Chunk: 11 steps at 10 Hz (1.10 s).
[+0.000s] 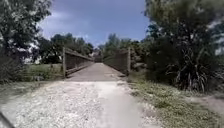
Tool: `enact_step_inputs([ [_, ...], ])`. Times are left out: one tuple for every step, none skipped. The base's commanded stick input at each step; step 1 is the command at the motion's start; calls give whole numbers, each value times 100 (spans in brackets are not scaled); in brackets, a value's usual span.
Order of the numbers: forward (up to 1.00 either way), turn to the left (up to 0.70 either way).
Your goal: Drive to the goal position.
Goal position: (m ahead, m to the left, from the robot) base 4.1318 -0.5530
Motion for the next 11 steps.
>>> enact_step_inputs([
  [50, 0],
  [50, 0],
  [50, 0],
  [50, 0],
  [50, 0],
  [50, 0],
  [50, 0],
  [50, 0],
  [50, 0],
  [50, 0],
  [50, 0],
])
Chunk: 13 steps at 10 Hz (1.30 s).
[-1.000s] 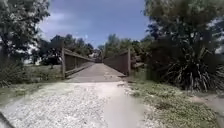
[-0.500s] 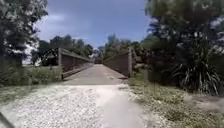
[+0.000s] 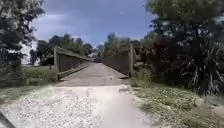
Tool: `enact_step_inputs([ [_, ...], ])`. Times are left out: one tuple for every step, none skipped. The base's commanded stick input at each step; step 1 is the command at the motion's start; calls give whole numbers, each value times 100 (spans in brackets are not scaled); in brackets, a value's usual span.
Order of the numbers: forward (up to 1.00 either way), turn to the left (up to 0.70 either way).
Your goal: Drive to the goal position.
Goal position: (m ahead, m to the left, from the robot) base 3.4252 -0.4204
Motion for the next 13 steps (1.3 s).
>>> enact_step_inputs([
  [50, 0],
  [50, 0],
  [50, 0],
  [50, 0],
  [50, 0],
  [50, 9],
  [50, 50],
  [50, 50],
  [50, 50],
  [50, 50],
  [50, 0],
  [50, 0],
  [50, 0],
])
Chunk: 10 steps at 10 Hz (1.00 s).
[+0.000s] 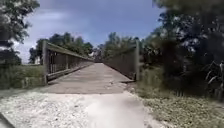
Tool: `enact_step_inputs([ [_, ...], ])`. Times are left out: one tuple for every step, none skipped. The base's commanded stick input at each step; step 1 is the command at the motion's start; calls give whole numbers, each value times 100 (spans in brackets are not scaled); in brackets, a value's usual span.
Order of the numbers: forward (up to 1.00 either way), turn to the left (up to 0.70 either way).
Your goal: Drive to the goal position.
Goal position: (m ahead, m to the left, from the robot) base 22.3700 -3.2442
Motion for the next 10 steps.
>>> enact_step_inputs([
  [50, 0],
  [50, 0],
  [50, 0],
  [50, 0],
  [50, 0],
  [50, 0],
  [50, 0],
  [50, 0],
  [50, 0],
  [50, 0],
])
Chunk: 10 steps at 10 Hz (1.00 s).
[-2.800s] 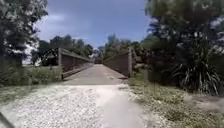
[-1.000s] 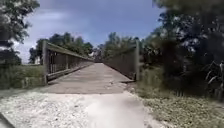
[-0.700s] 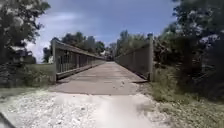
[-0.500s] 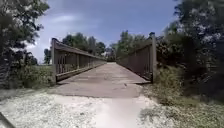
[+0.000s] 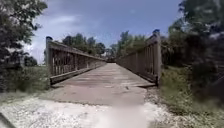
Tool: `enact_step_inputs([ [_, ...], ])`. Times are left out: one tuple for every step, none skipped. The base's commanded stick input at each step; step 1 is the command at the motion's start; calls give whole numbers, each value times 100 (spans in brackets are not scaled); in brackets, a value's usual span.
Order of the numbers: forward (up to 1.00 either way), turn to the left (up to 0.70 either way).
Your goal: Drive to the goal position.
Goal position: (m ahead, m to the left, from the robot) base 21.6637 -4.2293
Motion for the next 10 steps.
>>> enact_step_inputs([
  [50, 0],
  [50, 0],
  [50, 0],
  [50, 0],
  [50, 0],
  [50, 0],
  [50, 0],
  [50, 0],
  [50, 0],
  [50, 0],
])
